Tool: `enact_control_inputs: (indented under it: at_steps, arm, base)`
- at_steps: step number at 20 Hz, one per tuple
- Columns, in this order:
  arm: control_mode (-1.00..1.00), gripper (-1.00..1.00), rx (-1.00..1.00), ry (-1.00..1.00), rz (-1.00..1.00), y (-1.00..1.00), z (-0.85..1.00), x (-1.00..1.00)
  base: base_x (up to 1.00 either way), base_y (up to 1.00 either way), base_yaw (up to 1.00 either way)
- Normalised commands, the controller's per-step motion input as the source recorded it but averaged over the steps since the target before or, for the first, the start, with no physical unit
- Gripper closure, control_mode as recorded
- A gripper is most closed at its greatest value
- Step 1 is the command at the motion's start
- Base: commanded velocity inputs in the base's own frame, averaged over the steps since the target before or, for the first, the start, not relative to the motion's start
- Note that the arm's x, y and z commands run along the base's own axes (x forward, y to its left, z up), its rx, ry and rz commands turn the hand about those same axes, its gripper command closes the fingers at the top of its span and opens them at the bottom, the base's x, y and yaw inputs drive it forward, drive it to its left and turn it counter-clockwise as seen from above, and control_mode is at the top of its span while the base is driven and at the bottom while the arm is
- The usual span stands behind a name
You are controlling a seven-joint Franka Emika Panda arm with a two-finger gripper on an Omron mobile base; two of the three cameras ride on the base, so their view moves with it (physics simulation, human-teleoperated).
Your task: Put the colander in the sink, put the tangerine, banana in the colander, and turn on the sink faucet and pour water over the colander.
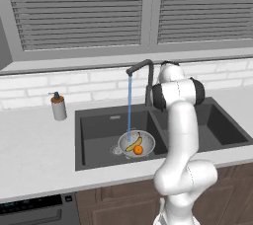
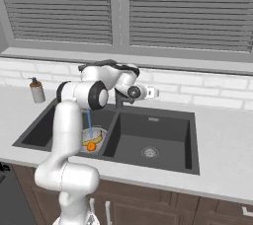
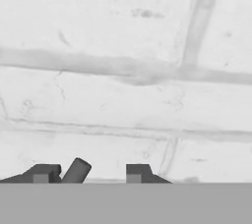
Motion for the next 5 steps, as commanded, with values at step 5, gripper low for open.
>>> enact_control_inputs:
  at_steps: [5]
  arm:
    - [-1.0, 1.0, 0.0, 0.06, -0.02, -0.5, 0.0, 0.0]
  base:
    - [0.0, 0.0, 0.0]
